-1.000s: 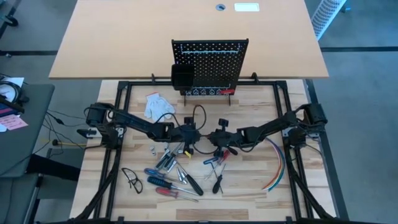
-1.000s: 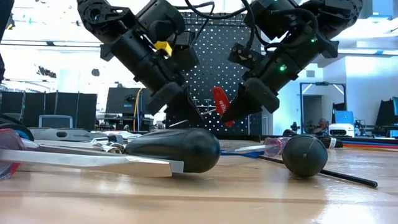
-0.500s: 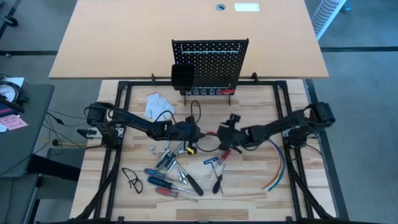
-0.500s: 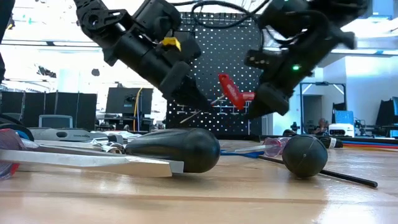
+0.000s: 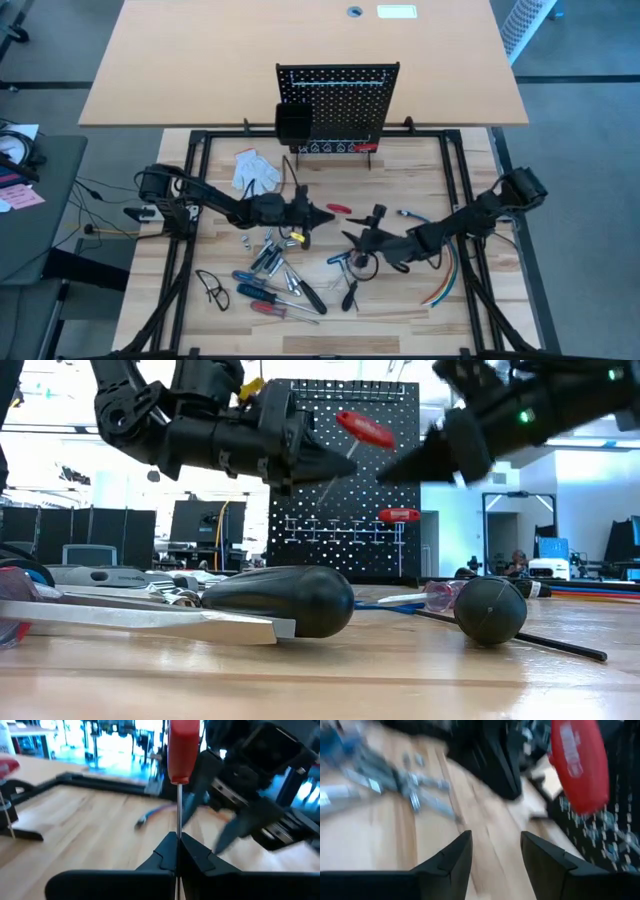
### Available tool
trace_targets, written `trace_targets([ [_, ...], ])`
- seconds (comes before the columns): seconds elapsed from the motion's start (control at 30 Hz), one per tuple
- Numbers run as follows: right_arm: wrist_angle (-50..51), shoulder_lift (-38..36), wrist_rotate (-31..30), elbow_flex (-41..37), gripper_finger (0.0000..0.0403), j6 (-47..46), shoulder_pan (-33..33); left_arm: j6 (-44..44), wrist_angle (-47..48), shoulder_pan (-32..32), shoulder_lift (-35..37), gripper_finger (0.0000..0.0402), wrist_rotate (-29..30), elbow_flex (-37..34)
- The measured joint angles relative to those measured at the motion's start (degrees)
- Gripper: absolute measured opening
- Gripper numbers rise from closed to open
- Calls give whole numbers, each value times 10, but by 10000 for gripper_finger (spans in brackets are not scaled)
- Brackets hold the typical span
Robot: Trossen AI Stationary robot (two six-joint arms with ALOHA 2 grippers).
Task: Hang tools onto peg board
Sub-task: Hang the red allen wrench on the pegboard
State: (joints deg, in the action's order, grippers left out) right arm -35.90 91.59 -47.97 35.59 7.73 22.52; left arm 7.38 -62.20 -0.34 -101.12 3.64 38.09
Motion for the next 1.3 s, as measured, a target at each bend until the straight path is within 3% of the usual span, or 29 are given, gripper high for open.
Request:
trace_targets([
  [0.1, -53, 0, 1, 9, 198, 72, 10, 8, -25, -1, 0, 0, 1, -2],
  [0.23, -48, 0, -17, 54, 241, 178, 28, 8, -31, -8, 0, 0, 4, -2],
  [0.33, -7, 0, -96, 102, 272, 246, 43, -3, -30, -13, 2, 0, 20, -2],
  [0.47, 83, 0, -252, 160, 294, 328, 64, -10, -30, -14, 4, 0, 34, -3],
  [0.57, 119, 0, -303, 185, 296, 397, 71, -8, -29, -14, 4, 0, 36, -3],
  [0.67, 119, 1, -297, 193, 295, 470, 73, -6, -29, -17, 4, 0, 36, -3],
  [1.0, 116, 6, -286, 199, 294, 421, 77, -16, -44, -33, 4, 0, 36, -3],
  [1.3, 209, 6, -241, 200, 294, 389, 43, -17, -41, -33, 4, 0, 42, -3],
])
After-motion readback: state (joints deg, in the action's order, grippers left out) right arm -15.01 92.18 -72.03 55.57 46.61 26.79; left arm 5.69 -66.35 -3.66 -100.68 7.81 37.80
